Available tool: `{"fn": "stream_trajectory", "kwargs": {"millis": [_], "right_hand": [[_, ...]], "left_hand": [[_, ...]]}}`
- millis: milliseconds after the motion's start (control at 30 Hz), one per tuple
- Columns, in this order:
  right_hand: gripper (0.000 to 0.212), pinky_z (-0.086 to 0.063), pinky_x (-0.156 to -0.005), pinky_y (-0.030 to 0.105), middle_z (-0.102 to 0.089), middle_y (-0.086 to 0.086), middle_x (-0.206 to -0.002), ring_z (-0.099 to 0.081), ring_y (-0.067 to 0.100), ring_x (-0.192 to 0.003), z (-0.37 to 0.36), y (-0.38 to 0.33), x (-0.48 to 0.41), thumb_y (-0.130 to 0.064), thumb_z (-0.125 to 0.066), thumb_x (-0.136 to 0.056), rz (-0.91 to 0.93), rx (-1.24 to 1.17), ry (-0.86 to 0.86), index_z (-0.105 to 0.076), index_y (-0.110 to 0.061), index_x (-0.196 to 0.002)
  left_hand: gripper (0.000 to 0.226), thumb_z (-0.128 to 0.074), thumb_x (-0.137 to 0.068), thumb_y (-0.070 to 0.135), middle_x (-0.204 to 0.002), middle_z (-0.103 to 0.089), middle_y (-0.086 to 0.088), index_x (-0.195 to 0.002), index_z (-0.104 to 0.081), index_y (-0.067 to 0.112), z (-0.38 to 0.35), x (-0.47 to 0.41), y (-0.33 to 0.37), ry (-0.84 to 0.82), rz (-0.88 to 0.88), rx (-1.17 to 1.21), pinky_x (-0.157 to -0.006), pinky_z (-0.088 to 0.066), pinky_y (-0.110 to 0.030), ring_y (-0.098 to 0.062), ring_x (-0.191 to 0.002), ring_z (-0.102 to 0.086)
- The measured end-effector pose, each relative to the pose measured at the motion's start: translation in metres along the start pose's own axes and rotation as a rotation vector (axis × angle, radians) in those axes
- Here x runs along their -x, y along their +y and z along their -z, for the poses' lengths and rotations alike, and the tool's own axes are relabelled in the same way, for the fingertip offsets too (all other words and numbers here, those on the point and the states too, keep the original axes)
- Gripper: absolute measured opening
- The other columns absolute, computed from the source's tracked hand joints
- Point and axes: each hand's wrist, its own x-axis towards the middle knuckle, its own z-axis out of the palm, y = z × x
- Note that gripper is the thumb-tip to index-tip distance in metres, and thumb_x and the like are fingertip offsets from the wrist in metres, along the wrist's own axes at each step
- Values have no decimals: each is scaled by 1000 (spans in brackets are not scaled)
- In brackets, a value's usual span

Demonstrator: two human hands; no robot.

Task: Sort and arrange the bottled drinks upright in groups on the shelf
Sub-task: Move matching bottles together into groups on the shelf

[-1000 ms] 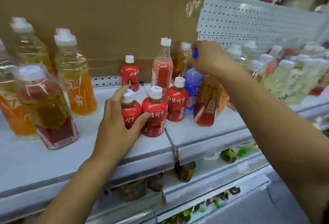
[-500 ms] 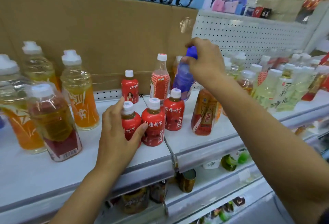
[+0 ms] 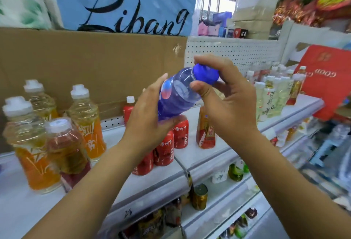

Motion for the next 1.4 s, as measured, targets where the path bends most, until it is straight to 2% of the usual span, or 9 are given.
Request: {"fn": "stream_trajectory", "kwargs": {"millis": [133, 233, 333, 500, 733, 867, 1000, 1200, 1400], "right_hand": [[49, -58, -87, 24, -66, -5, -119, -68, 6, -109, 13, -8, -5, -10, -72, -90, -241, -246, 11, -52, -25, -133], [37, -61, -81, 29, -70, -6, -115, -72, 9, -102, 19, 17, 3, -38, -60, -94, -496, -270, 110, -56, -25, -128], [28, -62, -77, 36, -70, -2, -106, -71, 19, -98, 22, 69, 35, -41, -64, -97, -728, -33, 156, -63, -19, -114], [55, -46, -93, 33, -63, 9, -126, -61, 28, -118, 14, 138, 92, -37, -72, -92, -1007, 368, -195, -51, -12, -135], [42, -39, -82, 23, -62, -4, -107, -55, 12, -97, -17, 178, 106, -31, -79, -87, -840, 347, -142, -62, -13, -121], [25, -54, -84, 39, -68, 7, -107, -65, 26, -98, -41, 202, 104, -20, -73, -90, -857, 350, -107, -59, -12, -111], [20, -41, -75, 22, -74, 7, -106, -68, 21, -96, -55, 205, 99, -19, -63, -98, -839, 253, -276, -68, -10, -115], [35, -44, -85, 27, -70, 7, -121, -63, 19, -109, -55, 165, 98, -30, -47, -106, -797, 186, -239, -64, -10, -129], [31, -44, -104, 31, -62, 4, -128, -55, 18, -121, -95, 56, 126, -31, -56, -100, -383, 113, -245, -65, -12, -124]], "left_hand": [[83, -85, -76, 36, -128, -58, 6, -146, -43, 26, 11, 6, 14, -6, -59, -30, -90, -53, -42, -16, -113, -58], [81, -81, -73, 55, -119, -60, 10, -142, -46, 33, 15, 9, 36, -40, 23, -106, -84, -54, -35, -11, -104, -58], [63, -79, -71, 60, -101, -68, 15, -126, -53, 44, 14, 16, 53, -95, 160, -63, -79, -56, -39, -7, -90, -65], [39, -84, -69, 54, -84, -73, 16, -101, -65, 40, -7, 37, 50, -142, 486, 164, -67, -57, -34, -6, -73, -70], [36, -84, -71, 48, -86, -77, 8, -99, -71, 31, -21, 47, 38, 13, 756, 308, -66, -57, -32, -14, -76, -74], [38, -82, -70, 46, -85, -78, 8, -101, -71, 28, -18, 54, 41, 120, 793, 347, -63, -56, -29, -12, -73, -75], [27, -81, -76, 42, -89, -79, 5, -99, -72, 30, -13, 62, 44, 199, 820, 365, -75, -62, -43, -17, -80, -76], [30, -82, -73, 44, -94, -79, 1, -99, -74, 31, 5, 74, 40, 291, 856, 371, -84, -60, -54, -24, -87, -77], [33, -83, -72, 47, -95, -78, -5, -99, -75, 30, 47, 105, 46, 410, 882, 341, -86, -58, -58, -31, -90, -75]]}}
